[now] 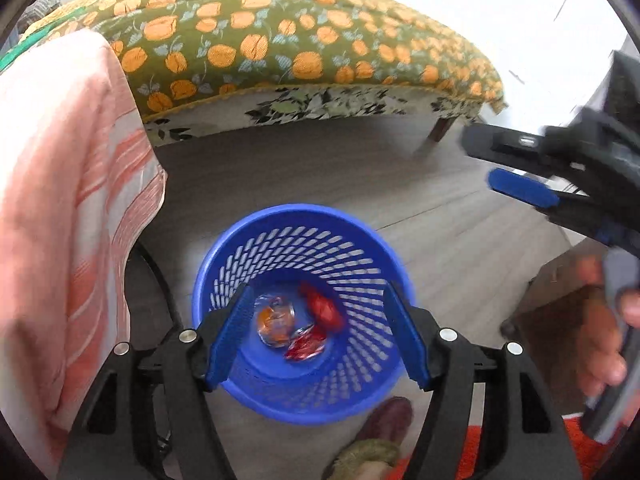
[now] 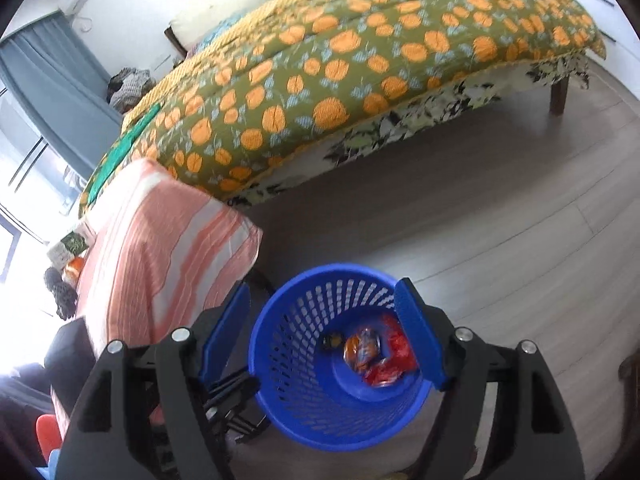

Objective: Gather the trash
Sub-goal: 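Carry packet and red bag to the blue wastebasket and release both, then move both tools back over the table toward the remaining trash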

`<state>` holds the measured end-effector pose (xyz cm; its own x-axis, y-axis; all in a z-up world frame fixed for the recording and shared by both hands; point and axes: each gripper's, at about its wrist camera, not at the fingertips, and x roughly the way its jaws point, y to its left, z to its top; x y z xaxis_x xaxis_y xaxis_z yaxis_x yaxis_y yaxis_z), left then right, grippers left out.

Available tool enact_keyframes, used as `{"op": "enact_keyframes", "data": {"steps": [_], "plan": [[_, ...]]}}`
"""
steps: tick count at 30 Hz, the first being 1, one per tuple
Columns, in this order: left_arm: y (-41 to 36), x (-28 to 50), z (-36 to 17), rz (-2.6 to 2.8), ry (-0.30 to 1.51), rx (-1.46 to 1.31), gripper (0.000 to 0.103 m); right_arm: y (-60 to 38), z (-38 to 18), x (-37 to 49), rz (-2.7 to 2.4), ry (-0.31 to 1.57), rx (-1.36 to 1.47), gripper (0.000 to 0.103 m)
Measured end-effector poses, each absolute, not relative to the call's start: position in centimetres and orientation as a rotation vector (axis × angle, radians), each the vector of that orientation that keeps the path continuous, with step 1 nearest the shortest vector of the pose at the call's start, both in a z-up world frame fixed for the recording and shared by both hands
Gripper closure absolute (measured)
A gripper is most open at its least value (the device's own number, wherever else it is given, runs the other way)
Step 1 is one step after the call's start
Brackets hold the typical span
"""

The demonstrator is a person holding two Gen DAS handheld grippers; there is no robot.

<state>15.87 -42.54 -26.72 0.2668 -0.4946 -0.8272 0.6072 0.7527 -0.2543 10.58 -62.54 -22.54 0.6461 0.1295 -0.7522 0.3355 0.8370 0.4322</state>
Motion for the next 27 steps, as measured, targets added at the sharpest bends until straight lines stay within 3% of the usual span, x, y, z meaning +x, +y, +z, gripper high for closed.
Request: {"op": "enact_keyframes", "data": {"steps": [4,10,19,27], "plan": [[-40.9,13.1,-22.6,-0.807,1.016,0.091,0.034,-61.9,-21.0,10.7,-0.183,0.841,0.525,0.018],[-35.1,9.4,-17.0,-0.86,0.921,0.089,0.025,-57.6,-18.4,11.2,-0.222,0.772,0.326,0.016],[-20.2,11.6,-17.9,-0.634,0.939,0.12,0.022,-44.4,-16.6,11.1,-0.025,0.715,0.04,0.017],[-5.9,16.4,-17.4,-0.33,0.951,0.075,0.021,-31.5,-16.4,11.6,0.219,0.794,0.02,0.017]]}}
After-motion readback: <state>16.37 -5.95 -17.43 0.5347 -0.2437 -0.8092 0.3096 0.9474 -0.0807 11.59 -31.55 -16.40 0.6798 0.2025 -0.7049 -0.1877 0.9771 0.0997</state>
